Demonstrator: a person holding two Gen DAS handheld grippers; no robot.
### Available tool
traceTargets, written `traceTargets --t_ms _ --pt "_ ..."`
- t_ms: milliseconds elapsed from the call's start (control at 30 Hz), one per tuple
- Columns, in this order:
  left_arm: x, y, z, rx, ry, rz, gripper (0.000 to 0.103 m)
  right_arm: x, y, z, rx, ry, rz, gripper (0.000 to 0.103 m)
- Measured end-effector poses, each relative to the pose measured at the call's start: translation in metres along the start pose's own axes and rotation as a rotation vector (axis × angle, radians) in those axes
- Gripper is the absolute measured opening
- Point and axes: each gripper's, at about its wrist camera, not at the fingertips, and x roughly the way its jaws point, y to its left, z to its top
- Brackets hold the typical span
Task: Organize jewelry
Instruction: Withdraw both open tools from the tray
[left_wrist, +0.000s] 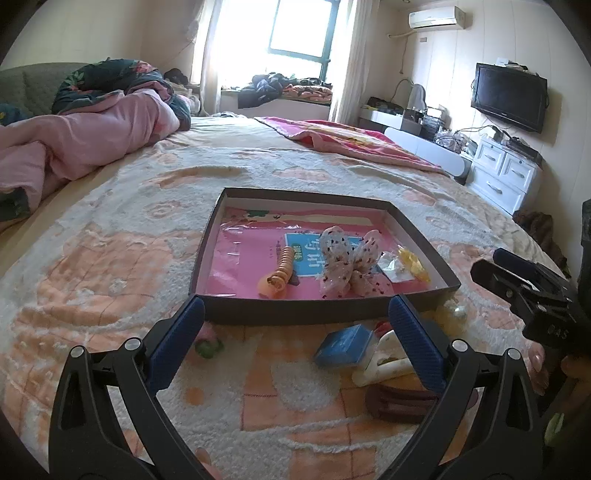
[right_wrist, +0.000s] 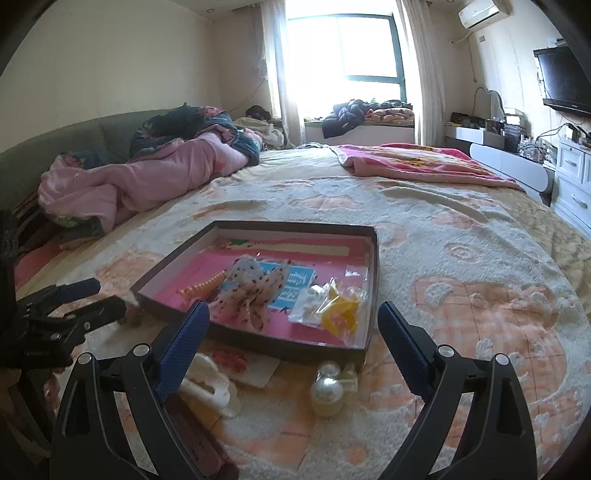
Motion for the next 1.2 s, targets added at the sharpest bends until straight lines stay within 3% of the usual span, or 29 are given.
traceTargets --t_ms 733,1200 --pt "-0.019 0.016 -0.020 0.013 -0.005 0.000 0.091 -0.015 0.030 -0.028 -0.063 0.039 0.047 0.090" --pt "-0.013 0.020 -0.036 0.032 0.033 -0.006 0.091 -0.008 0.058 -0.055 -0.140 0.155 0.098 0.090"
